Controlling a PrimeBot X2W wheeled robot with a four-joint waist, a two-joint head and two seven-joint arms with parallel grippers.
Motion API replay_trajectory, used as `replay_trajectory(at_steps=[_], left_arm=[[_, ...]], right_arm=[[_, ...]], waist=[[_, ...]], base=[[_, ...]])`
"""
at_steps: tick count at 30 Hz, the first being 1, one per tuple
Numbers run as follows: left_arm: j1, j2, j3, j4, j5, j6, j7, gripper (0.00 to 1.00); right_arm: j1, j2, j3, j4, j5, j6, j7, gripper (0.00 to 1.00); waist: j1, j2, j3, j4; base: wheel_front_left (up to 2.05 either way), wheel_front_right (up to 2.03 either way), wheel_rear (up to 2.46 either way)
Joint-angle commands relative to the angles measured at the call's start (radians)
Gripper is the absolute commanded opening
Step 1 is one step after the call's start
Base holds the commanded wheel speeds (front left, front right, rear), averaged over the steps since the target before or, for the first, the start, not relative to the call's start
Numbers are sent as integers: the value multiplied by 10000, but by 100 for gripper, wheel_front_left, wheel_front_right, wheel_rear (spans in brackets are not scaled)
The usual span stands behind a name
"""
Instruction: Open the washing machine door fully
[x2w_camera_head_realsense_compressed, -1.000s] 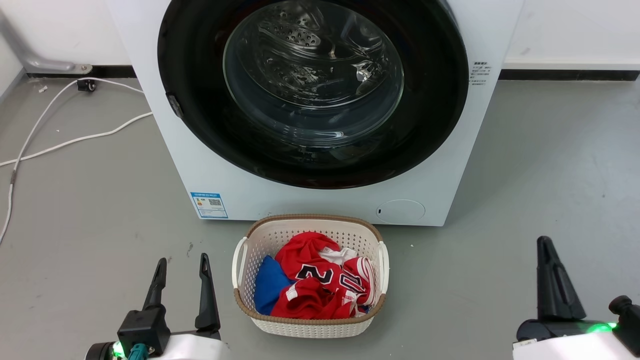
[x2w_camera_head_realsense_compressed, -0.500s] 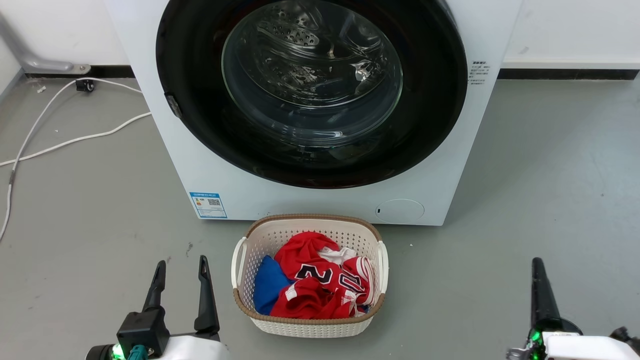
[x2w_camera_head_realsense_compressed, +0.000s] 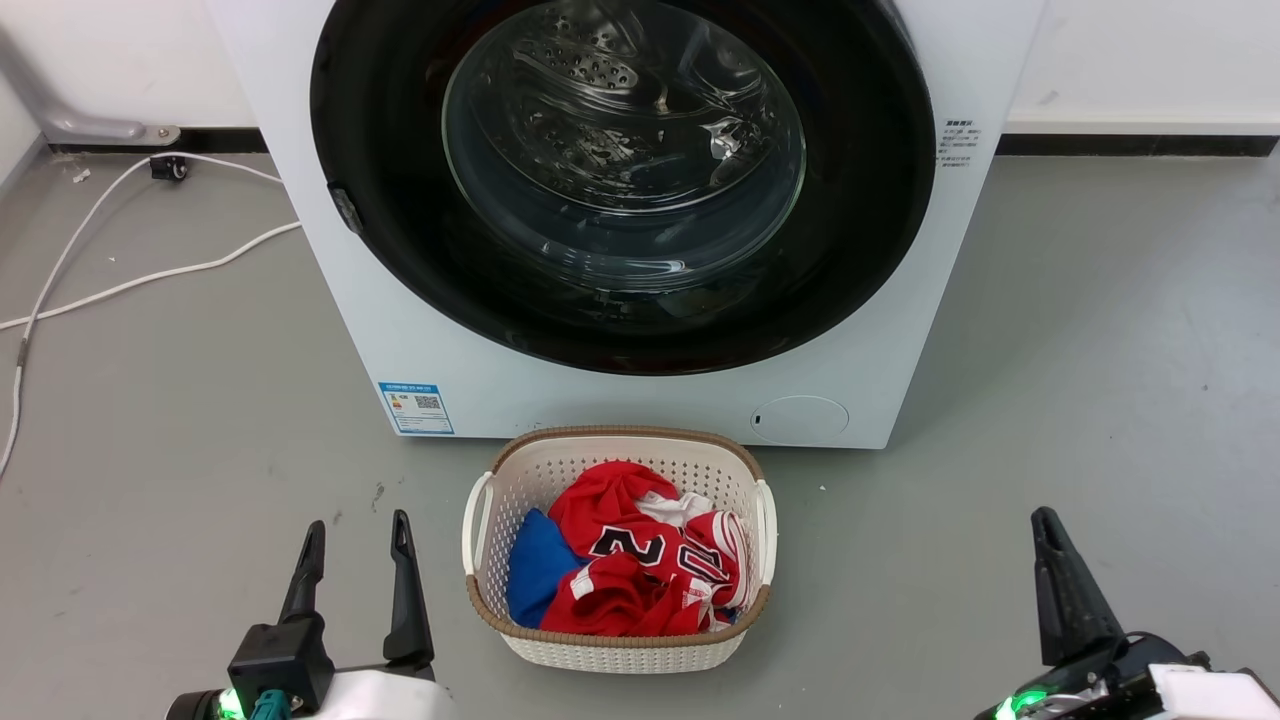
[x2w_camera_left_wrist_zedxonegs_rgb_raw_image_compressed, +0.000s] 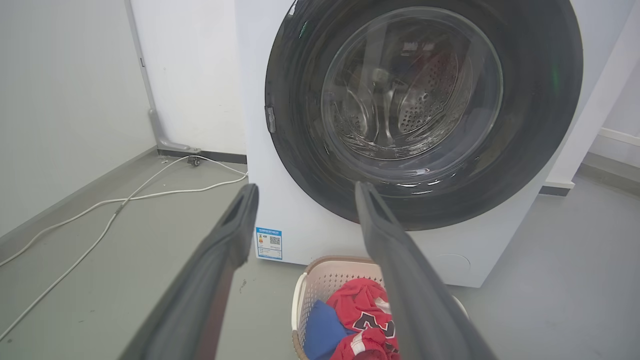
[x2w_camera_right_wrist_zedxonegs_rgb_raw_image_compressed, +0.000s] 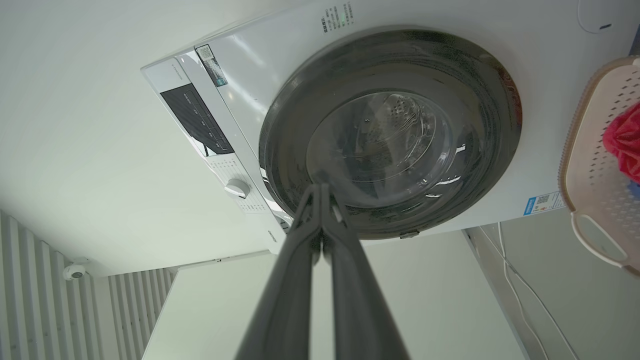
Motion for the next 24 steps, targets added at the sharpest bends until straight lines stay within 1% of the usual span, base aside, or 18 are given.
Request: replay_trajectory(at_steps=[1, 4, 10, 19, 24], left_arm=[[54, -10, 33, -40, 5, 9, -28, 100], [77, -10, 39, -52, 28, 35, -28, 100], [82, -11, 23, -80, 102, 58, -28, 100], [-27, -11, -5, -131, 156, 88, -28, 100], [-172, -11, 24, -221, 211, 98, -28, 100]], right_arm=[[81, 2, -151, -70, 195, 4, 254, 0], [163, 4, -382, 11, 37, 3, 411, 0], [120, 4, -256, 146, -503, 4, 421, 0], [59, 4, -66, 116, -1010, 4, 310, 0], [-369, 4, -171, 163, -1316, 4, 296, 0]], waist=[[0, 0, 4, 10], [0, 0, 9, 9], [0, 0, 18, 14], [0, 0, 124, 75], [0, 0, 381, 83]], base=[[0, 0, 0], [0, 0, 0], [0, 0, 0], [0, 0, 0], [0, 0, 0]])
